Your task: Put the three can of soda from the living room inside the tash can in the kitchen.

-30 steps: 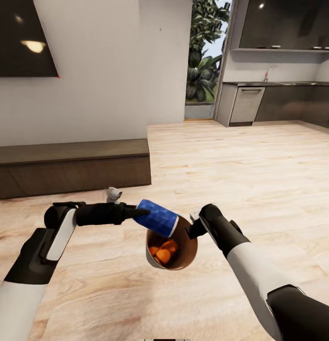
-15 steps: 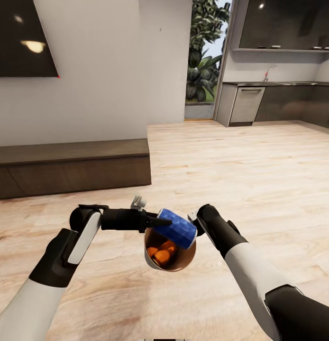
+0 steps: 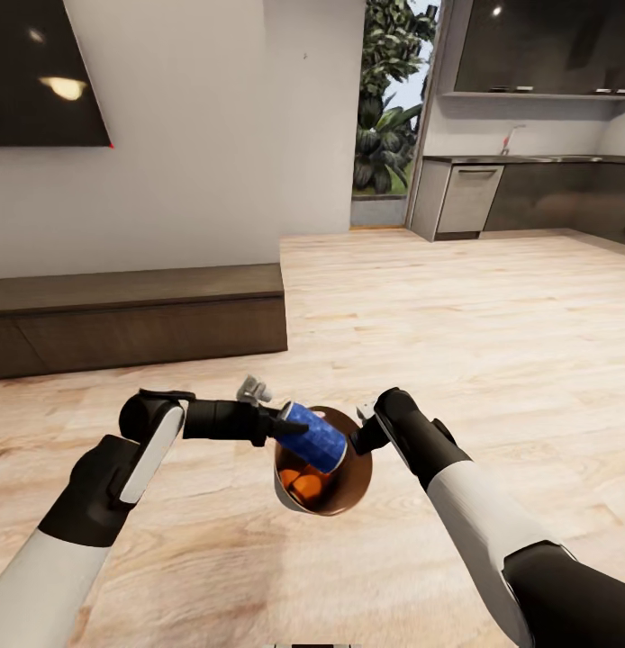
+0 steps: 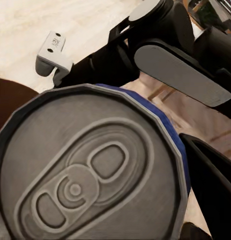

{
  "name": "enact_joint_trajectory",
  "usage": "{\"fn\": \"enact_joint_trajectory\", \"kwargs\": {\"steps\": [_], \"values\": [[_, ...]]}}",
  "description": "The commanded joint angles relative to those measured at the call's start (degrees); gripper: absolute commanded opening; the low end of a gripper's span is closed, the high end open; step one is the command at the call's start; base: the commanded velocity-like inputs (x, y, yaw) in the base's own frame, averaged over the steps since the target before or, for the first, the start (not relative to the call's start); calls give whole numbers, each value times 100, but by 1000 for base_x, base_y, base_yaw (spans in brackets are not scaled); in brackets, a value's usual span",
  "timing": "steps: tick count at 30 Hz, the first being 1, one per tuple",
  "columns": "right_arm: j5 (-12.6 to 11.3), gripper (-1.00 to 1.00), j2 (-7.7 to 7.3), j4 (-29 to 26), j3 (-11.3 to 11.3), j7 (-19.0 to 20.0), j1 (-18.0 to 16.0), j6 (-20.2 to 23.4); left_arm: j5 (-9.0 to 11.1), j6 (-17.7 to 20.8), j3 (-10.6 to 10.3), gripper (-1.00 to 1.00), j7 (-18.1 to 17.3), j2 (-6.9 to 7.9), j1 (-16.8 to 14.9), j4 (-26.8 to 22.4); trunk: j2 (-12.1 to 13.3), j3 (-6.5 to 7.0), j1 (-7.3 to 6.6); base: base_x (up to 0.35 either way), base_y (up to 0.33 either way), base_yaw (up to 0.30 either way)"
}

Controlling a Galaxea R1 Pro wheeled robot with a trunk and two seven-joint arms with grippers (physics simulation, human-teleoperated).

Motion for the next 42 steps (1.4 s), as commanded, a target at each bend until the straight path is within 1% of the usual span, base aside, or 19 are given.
{"fn": "enact_joint_trajectory", "kwargs": {"steps": [1, 2, 3, 5, 6, 8, 10, 12, 17, 22, 25, 27, 38, 42], "values": [[-127, -100, 4, -3, -5, 4, -2, 16, -111, 3, -42, -100, 81, -6, 1, 7, 0, 1, -1, 0, 0, 0], [-127, -100, 5, -5, -4, 4, -2, 16, -173, 3, -64, -100, 128, -8, 1, 10, 0, 1, -1, 0, 0, 0], [-127, -100, 7, -8, -5, 4, -2, 16, -285, 3, -116, -100, 226, -12, 1, 13, 0, 1, -1, 0, 0, 0], [-127, -100, 9, -11, -2, 4, -2, 16, -457, 3, -260, -100, 421, -15, 2, 17, 0, 1, -1, 0, 0, 0], [-127, -100, 9, -12, -2, 4, -2, 16, -492, 3, -293, -100, 469, -15, 2, 17, 0, 1, -1, 0, 0, 0], [-127, -100, 10, -13, -4, 4, -2, 16, -602, 3, -423, -100, 724, -20, 2, 19, 0, 1, -1, 0, 0, 0], [-127, -100, 10, -13, -5, 4, -2, 16, -629, 3, -483, -100, 841, -23, 2, 22, 0, 1, -1, 0, 0, 0], [-127, -100, 10, -18, -3, 4, -2, 16, -648, 3, -563, -100, 921, -23, 2, 29, 0, 1, -1, 0, 0, 0], [-127, -100, 15, -21, 3, 4, -2, 16, -662, 3, -640, -100, 973, -25, 2, 35, 0, 1, -1, 0, 0, 0], [-127, -100, 18, -22, 7, 4, -2, 16, -659, 3, -751, -100, 1177, -42, 2, 63, 0, 1, -1, 0, 0, 0], [-127, -100, 18, -29, 8, 4, -2, 16, -658, 3, -822, -100, 1286, -147, 2, 180, 0, 1, -1, 0, 0, 0], [-127, -100, 19, -30, 8, 4, -2, 16, -658, 3, -852, -100, 1340, -185, 2, 219, 0, 1, -1, 0, 0, 0], [-127, -100, 18, -31, 15, 4, -2, 16, -665, 3, -923, -100, 1416, -226, 2, 283, 0, 1, -1, 0, 0, 0], [-127, -100, 19, -35, 16, 4, -2, 16, -668, 3, -938, -100, 1562, -228, 2, 457, 0, 1, -1, 0, 0, 0]]}}
